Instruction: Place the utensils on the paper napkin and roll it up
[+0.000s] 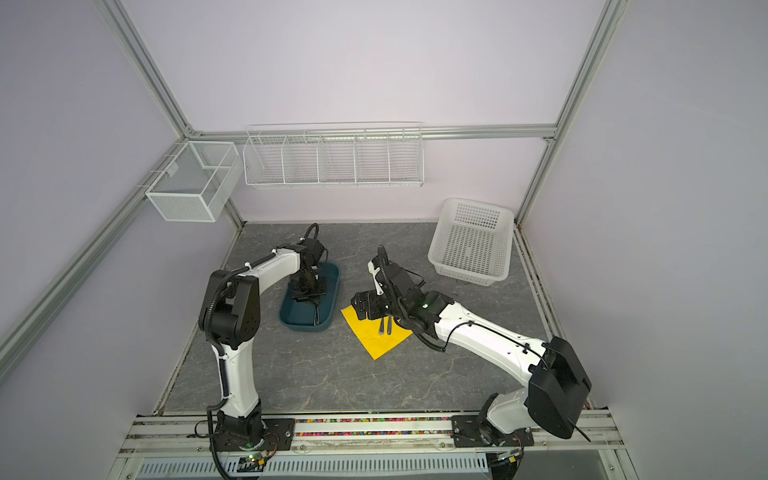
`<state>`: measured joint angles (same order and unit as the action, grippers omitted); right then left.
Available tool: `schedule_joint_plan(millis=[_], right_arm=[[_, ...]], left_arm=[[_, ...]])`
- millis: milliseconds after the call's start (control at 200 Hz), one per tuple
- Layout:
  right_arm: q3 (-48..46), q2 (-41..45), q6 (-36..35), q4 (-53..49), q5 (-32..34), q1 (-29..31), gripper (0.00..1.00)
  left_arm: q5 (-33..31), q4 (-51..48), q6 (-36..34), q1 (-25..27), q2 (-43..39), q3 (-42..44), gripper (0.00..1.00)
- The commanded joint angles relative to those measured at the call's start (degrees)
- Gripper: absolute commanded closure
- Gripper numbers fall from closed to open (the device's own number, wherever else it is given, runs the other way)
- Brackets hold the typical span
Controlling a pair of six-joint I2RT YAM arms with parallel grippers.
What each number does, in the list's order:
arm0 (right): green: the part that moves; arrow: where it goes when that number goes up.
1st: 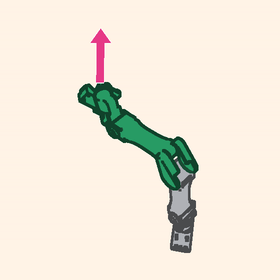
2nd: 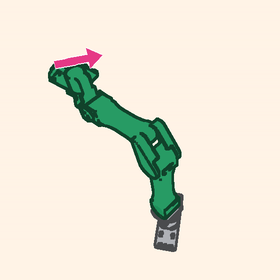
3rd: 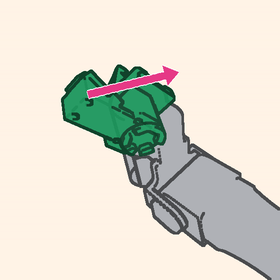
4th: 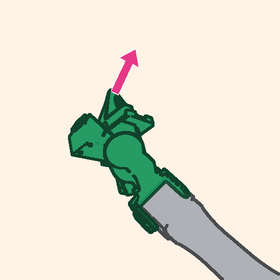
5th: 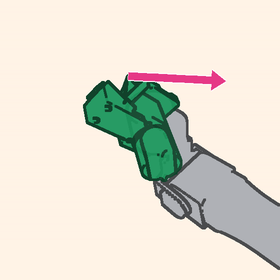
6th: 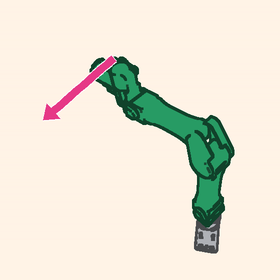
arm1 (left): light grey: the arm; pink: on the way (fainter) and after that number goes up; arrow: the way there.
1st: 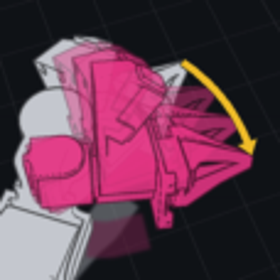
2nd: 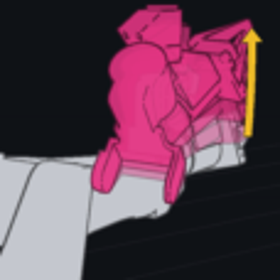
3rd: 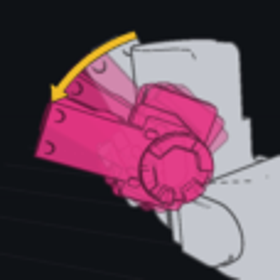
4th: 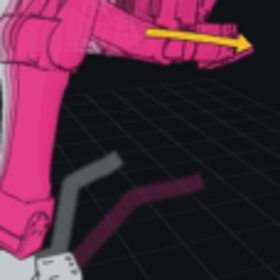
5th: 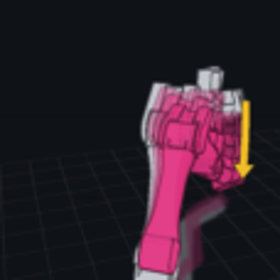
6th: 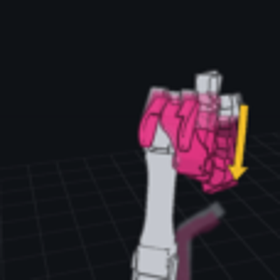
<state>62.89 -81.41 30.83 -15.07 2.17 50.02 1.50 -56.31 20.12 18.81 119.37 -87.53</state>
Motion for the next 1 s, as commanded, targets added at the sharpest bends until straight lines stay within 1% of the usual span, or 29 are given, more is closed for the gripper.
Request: schedule_joint_plan(millis=[0,330,620,995], right_arm=[[-0.9,1.9,0.0,-0.2,1.1,0.3,0.11],[-1.4,2.8,0.3,-0.3,1.9,0.3,0.11],[-1.8,3.4,0.9,-0.3,3.8,0.3,0.11],[-2.1,3.9,1.2,0.0,4.5,0.2,0.11]], left_arm=[[-0.6,1.3,0.0,0.1,3.6,2.6,0.9],[-1.0,1.6,0.2,0.1,-0.8,2.6,0.92],[-1.6,-0.3,0.1,-0.1,-4.1,1.6,0.93],[-2.5,-2.7,-0.5,-0.6,-6.9,0.7,0.93]])
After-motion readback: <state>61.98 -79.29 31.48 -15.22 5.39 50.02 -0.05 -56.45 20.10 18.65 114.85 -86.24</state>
